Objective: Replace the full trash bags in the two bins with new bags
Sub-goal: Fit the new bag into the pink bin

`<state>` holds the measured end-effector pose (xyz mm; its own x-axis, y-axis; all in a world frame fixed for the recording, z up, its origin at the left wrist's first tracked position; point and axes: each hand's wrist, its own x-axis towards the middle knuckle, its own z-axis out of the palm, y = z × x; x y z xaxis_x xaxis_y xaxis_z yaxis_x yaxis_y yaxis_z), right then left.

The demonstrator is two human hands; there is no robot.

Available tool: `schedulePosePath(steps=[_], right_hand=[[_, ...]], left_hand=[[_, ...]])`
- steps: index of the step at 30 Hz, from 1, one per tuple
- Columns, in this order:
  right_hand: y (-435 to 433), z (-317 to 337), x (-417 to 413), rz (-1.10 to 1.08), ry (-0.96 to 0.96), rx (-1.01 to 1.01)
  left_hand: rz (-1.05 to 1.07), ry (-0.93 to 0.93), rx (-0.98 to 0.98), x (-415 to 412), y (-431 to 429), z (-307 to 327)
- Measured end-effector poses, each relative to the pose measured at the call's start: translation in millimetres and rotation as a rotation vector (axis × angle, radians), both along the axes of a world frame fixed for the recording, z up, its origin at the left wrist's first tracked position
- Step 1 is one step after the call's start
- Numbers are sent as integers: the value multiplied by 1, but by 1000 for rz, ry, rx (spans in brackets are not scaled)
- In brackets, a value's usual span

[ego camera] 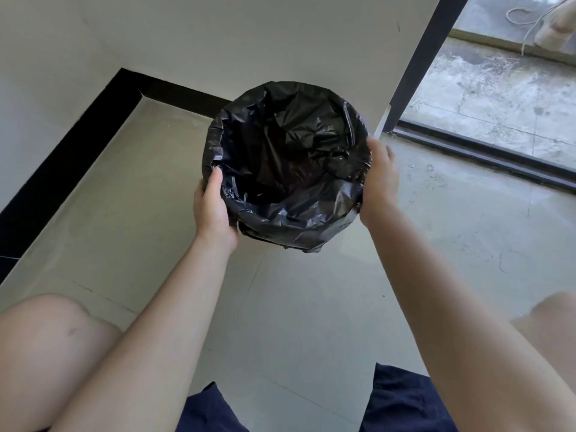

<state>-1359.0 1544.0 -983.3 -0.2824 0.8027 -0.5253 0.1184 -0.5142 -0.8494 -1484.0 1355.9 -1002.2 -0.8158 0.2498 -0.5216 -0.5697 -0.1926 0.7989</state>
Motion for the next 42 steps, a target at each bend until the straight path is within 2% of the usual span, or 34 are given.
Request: schedulePosePath(steps=[2,5,9,13,18,23,25,28,30,32,35,36,38,40,42], right_hand=[[-8,-7,6,-90,-41,-90],[-25,-20,10,-38,3,-244],[-28,-21,-2,-109,-98,-39],[-19,-14,-4,-48,-140,-2],[-16,-6,-6,-90,-180,-44],[-16,-8,-9,20,-541,218],[-14,-8,-7,55,-490,205],[-15,-10,-5,28,-359,207],[-14,-13,-3,38,-363,260],[-13,-9,-3,127,-441,335],[-8,-9,-2,308,-687,534],[-5,-11,-1,328,-744,622],[-3,-12,2,331,-785,817],[-4,-7,5,365,-839,1030],[-6,4,7,430,-885,1168]], left_hand=[[113,46,-88,-2,5,4],[226,155,-255,2,16,4],[208,254,-421,1,25,3],[94,264,-471,-10,23,1],[-5,167,-481,-22,21,2],[25,37,-550,-22,24,13],[29,75,-607,-16,26,15],[13,176,-667,-14,22,11],[-25,266,-707,-19,19,8],[-82,356,-783,-24,18,8],[-245,469,-996,-29,17,9],[-302,559,-1103,-30,14,9],[-371,860,-1279,-29,9,10],[-427,1131,-1339,-27,4,16],[-519,1267,-1365,-24,0,28]])
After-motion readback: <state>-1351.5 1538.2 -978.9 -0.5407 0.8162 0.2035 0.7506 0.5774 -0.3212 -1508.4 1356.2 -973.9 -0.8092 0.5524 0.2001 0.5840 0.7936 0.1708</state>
